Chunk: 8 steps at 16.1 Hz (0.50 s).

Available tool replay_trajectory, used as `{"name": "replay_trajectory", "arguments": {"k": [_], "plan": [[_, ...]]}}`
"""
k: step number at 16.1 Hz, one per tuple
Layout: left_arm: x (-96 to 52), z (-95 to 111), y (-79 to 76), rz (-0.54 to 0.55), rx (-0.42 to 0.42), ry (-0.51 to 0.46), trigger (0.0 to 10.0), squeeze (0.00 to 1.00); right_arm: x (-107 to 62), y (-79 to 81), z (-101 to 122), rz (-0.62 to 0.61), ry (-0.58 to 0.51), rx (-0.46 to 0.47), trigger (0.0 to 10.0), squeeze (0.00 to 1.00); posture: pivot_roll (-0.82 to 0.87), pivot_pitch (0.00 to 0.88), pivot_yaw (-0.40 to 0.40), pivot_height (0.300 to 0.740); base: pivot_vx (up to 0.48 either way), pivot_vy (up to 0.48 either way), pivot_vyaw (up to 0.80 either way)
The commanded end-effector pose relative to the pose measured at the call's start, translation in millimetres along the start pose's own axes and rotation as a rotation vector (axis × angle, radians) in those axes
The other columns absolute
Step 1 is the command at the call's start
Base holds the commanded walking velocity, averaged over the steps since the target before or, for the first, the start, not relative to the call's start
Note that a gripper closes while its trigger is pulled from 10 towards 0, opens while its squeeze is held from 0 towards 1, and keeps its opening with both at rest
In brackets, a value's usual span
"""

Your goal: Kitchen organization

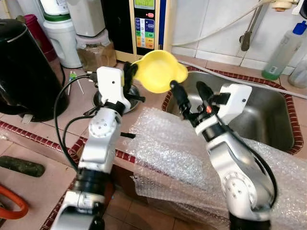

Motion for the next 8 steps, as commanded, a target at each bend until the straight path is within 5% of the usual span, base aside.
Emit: {"name": "replay_trajectory", "arguments": {"k": [1, 5, 7, 8], "plan": [[-1.0, 10, -3.2, -0.014, 0.005, -0.043, 0.0, 0.0, 3.5, -5.8, -4, -0.037, 0.01, 0.027, 10.0, 0.0, 0.01, 0.066, 0.036, 0.74, 0.0, 0.0, 0.0], [-3.6, 12, -12.3, -0.037, -0.019, -0.055, 0.0, 0.0, 14.3, -24.0, -16, -0.143, 0.038, 0.123, 10.0, 0.0, 0.01, 0.065, 0.031, 0.74, 0.0, 0.0, 0.0], [-4.6, 13, -15.6, -0.045, -0.029, -0.055, 0.0, 0.0, 20.3, -29.7, -16, -0.168, 0.025, 0.17, 0.0, 0.0, 0.01, 0.065, 0.029, 0.74, 0.0, 0.0, 0.0], [-4.9, 13, -17.3, -0.052, -0.035, -0.056, 0.0, 0.0, 23.1, -31.8, -15, -0.174, 0.017, 0.193, 0.0, 0.0, 0.01, 0.065, 0.029, 0.74, 0.0, 0.0, 0.0]]}}
Point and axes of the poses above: a point about 5 cm out from each wrist's last joint towards the gripper, its own x axis pointing out of the wrist towards the gripper, its own z axis along the axis of the wrist's last joint, y = z × x, the point moved 4 cm from there along x, pointing out of the wrist towards the gripper, and after that the axes turned 14 degrees about x, right-handed, at the moved point
